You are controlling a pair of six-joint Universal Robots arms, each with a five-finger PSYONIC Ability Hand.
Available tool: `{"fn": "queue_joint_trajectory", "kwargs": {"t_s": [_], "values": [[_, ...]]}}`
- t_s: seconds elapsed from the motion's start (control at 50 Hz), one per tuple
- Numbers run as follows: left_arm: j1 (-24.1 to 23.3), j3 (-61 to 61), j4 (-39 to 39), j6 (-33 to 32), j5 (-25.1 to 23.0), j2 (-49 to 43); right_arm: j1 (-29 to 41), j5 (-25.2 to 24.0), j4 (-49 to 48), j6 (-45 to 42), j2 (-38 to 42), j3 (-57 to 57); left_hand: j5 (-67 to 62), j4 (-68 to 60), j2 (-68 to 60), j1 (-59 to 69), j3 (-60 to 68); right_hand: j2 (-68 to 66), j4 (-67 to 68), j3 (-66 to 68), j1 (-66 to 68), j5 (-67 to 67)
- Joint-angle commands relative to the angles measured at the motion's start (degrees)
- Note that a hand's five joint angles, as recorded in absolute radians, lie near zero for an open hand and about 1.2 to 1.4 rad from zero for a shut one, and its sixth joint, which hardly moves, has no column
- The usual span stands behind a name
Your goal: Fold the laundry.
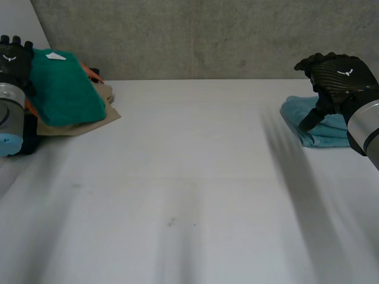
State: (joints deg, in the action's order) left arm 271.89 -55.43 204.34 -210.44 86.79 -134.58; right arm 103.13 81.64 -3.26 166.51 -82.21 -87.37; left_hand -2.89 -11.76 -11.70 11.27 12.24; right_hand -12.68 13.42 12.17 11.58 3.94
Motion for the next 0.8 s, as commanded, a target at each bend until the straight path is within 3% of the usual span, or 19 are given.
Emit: {"fn": "queue_joint_trajectory", "kwargs": {"t_s": [0.02, 0.2, 0.28, 0.34, 0.36, 0.58, 0.72, 0.8], "values": [[1.5, 4.7, 2.5, -0.1, -4.2, -6.0, -0.2, 0.0, -0.1, 0.1, 0.1, 0.0, 0.7, -0.5, -0.5, 1.0, 0.0, 2.7, -3.4, -2.2, -1.6, -3.9], [1.5, 7.0, 2.6, -0.1, -7.6, -10.4, -0.2, -0.1, -0.2, 0.0, 0.6, 0.0, -16.1, -17.3, -17.3, 17.8, 16.8, 2.7, -3.4, -2.2, -1.6, -3.9], [1.4, 7.3, 2.5, -0.1, -9.0, -11.6, -0.3, -0.1, -0.2, -0.8, 0.8, -0.3, -46.5, -47.6, -47.7, 48.1, 47.2, 2.7, -3.4, -2.2, -1.6, -3.9], [1.4, 7.4, 2.4, -0.1, -10.1, -11.9, -0.3, 0.0, -0.3, -1.9, 1.0, -0.6, -54.7, -55.8, -55.8, 56.3, 55.3, 2.7, -3.4, -2.2, -1.6, -3.9], [1.4, 7.4, 2.3, -0.1, -10.8, -12.2, -0.3, 0.0, -0.3, -2.2, 1.2, -0.6, -67.0, -68.1, -68.2, 68.6, 67.6, 2.7, -3.4, -2.2, -1.6, -3.9], [-0.7, 5.8, 1.7, -0.6, -10.1, -10.3, -0.3, 0.0, -0.3, -2.6, 1.2, -0.4, -67.1, -68.2, -68.3, 68.7, 67.8, 2.7, -3.4, -2.2, -1.6, -3.9], [-6.5, -7.0, 1.2, 0.5, -9.1, 5.4, -0.3, 0.0, -0.3, -2.6, 1.1, -0.2, -67.1, -68.2, -68.3, 68.7, 67.8, 2.7, -3.4, -2.2, -1.6, -3.9], [-13.2, -15.9, 0.7, 2.7, -9.0, 14.7, -0.4, 0.0, -0.3, -2.6, 0.9, -0.1, -67.1, -68.2, -68.3, 68.7, 67.8, 2.7, -3.4, -2.2, -1.6, -3.9]]}}
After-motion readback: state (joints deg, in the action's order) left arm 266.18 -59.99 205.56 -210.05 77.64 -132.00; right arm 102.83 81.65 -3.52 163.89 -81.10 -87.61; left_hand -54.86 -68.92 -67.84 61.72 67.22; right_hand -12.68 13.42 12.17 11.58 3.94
